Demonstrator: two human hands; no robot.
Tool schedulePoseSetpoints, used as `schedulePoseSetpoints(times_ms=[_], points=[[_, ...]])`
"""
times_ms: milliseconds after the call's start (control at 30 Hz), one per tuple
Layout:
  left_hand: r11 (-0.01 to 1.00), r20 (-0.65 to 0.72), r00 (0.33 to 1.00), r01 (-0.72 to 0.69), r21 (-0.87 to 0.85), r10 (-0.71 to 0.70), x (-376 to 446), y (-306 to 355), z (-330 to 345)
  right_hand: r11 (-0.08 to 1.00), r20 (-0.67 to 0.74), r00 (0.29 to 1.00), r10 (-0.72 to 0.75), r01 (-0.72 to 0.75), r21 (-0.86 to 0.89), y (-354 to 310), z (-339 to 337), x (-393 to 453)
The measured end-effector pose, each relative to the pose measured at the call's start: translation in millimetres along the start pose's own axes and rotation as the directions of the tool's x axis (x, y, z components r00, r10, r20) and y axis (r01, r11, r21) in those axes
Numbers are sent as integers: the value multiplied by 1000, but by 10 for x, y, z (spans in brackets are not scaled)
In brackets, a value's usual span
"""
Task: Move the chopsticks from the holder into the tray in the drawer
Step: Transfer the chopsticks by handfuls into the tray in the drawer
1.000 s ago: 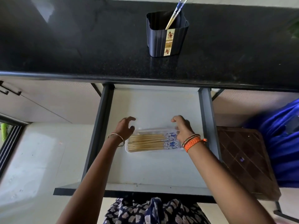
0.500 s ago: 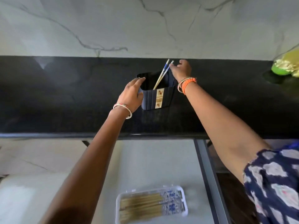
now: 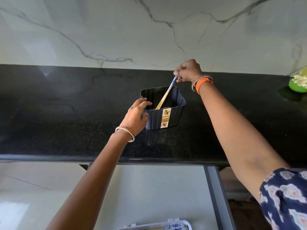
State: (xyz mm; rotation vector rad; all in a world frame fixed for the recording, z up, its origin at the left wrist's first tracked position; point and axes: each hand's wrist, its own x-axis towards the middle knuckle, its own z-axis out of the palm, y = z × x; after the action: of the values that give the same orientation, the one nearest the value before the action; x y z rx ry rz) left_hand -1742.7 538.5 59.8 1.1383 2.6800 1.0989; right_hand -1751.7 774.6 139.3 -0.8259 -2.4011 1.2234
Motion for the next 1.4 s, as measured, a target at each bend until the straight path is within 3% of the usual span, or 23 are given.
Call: schedulePoseSetpoints(times_ms=[133,333,433,533,633,733,833,900,1033,1233,1400], points=[[1000,-23,1000,20,0,-20,-24,83,-29,998,-44,998,-51,52,30,-54,-171,-152],[1000,-79,997,-3,-15,2,-194,300,-170,980,-278,950,-142,176,99,-250,-815,-514],[997,-140,990,-16,-69,6,-436,406,-265,960,-437,896,-79,187,210,-201,-1196,-914],[981,-212,972,59,-184,-98,-863,391,-217,937,-527,849,42,151,317,147,-1322,-1466],[917,-168,937,242,-318,-306,-1492,244,-35,851,-425,874,235,26,524,733,-1041,-2121],[834,-59,870,447,-323,-489,-2226,17,235,720,-205,880,429,-195,666,1342,-448,-2845],[723,82,757,646,-246,-648,-2881,-194,485,614,-8,812,584,-435,659,1901,85,-3525],[642,154,665,746,-178,-731,-3226,-320,629,601,65,776,628,-536,593,2181,326,-3871],[531,215,558,830,-172,-802,-3615,-456,806,655,44,753,657,-599,461,2472,599,-4236],[512,239,546,837,-192,-803,-3762,-476,899,790,-49,812,582,-549,273,2523,848,-4351],[532,252,554,832,-154,-793,-3766,-446,892,832,-44,834,550,-542,121,2463,1023,-4338]])
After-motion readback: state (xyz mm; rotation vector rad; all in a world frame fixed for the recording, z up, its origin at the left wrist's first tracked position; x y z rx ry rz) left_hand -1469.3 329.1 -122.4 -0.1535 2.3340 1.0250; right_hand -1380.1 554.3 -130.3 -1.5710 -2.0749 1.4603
